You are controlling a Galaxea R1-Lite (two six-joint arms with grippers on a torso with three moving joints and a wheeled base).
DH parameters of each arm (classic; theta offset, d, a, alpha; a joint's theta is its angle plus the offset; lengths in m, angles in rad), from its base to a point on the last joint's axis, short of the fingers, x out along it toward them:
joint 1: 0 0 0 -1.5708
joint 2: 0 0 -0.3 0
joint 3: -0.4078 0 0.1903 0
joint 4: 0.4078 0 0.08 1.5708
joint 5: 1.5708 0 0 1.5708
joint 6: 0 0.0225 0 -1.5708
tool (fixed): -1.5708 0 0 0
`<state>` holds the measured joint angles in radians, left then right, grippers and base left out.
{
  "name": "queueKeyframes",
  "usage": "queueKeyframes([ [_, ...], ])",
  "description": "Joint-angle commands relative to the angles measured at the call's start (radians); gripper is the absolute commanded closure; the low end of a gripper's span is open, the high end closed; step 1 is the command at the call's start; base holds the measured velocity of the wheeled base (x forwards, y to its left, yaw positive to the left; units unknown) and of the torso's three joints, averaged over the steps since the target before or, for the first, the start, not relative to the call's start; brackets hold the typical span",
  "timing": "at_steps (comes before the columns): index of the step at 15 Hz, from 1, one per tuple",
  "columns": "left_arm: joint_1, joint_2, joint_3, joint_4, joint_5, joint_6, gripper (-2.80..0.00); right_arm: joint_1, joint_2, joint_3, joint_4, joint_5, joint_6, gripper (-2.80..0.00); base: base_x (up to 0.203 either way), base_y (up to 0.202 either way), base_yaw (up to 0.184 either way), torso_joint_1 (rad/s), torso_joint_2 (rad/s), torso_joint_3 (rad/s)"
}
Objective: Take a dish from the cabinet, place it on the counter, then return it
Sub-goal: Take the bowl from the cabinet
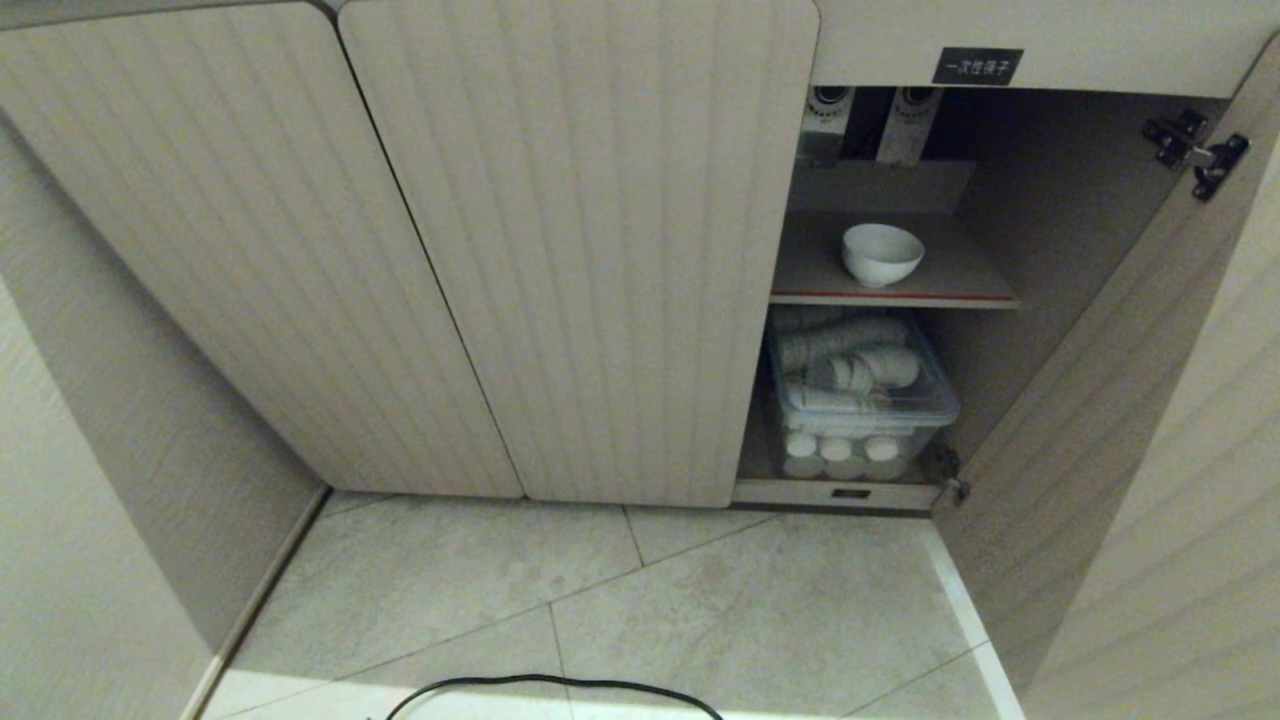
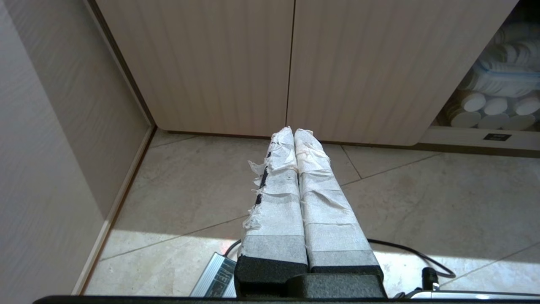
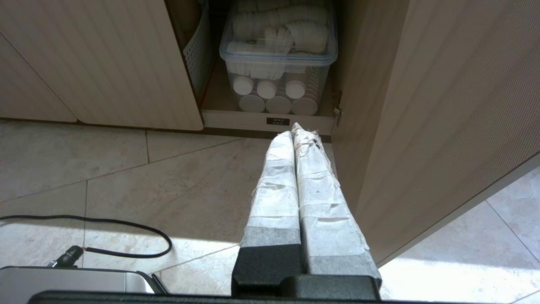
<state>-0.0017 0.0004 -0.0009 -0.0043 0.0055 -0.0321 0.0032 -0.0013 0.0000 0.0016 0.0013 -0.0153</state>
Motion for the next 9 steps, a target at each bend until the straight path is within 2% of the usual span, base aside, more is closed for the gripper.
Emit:
queueKeyframes([
  [1, 0.0, 0.0, 0.001, 0.0, 0.001, 0.0, 0.0, 0.001, 0.001, 0.0, 0.0, 0.0, -0.002, 0.0, 0.0, 0.0, 0.0, 0.0, 0.0, 0.0],
  [9, 0.0, 0.0, 0.001, 0.0, 0.001, 0.0, 0.0, 0.0, 0.001, 0.0, 0.0, 0.0, 0.0, 0.0, 0.0, 0.0, 0.0, 0.0, 0.0, 0.0],
])
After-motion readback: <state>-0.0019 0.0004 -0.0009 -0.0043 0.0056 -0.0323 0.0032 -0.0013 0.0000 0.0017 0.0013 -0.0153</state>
